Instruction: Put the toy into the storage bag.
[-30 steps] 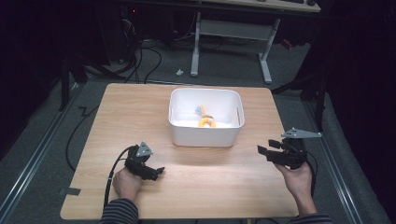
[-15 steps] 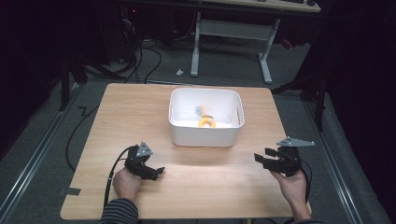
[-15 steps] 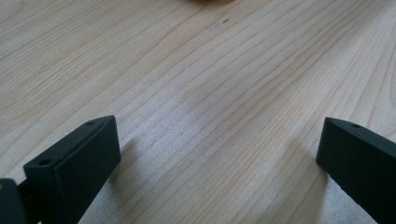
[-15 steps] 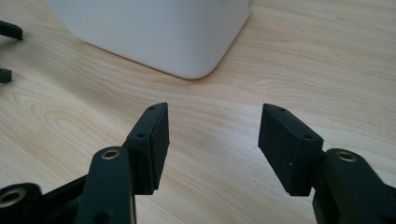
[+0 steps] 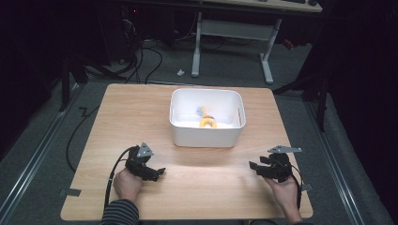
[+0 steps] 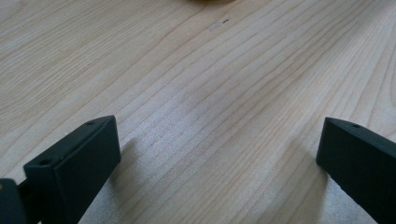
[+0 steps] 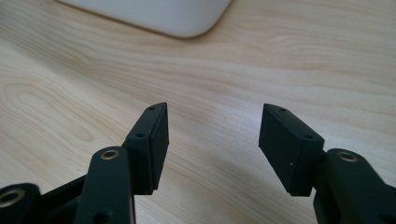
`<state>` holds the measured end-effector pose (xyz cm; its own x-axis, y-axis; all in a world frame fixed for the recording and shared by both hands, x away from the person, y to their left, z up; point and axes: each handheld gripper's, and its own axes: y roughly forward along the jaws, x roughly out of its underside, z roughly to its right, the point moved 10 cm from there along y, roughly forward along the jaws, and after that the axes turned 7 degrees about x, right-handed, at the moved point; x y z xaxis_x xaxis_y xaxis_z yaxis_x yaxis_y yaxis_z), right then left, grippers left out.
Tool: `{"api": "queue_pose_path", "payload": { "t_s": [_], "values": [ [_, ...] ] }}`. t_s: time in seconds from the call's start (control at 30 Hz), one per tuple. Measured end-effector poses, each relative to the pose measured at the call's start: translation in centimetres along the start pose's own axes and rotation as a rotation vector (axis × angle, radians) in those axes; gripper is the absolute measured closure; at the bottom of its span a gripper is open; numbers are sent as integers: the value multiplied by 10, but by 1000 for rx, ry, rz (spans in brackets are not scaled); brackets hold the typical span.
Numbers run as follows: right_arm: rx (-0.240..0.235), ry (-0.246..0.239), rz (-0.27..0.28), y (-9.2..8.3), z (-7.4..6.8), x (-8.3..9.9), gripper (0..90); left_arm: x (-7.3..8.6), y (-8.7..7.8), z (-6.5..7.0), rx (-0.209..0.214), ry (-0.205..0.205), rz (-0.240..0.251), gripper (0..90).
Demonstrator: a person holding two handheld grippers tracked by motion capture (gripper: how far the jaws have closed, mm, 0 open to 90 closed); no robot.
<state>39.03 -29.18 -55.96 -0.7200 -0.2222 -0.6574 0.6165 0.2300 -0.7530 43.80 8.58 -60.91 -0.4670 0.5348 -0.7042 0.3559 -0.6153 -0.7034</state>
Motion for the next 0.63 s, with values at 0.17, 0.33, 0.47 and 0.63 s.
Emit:
{"api": "queue_pose_path", "payload": {
  "t_s": [0.17,0.33,0.47,0.63],
  "values": [
    [32,10,6,13,6,9,420,0,0,0,0,0,0,0],
    [84,14,0,26,12,17,395,0,0,0,0,0,0,0],
    [122,2,33,32,15,18,368,0,0,0,0,0,0,0],
    [143,-34,91,37,14,18,320,0,0,0,1,-1,0,0]
  ]
}}
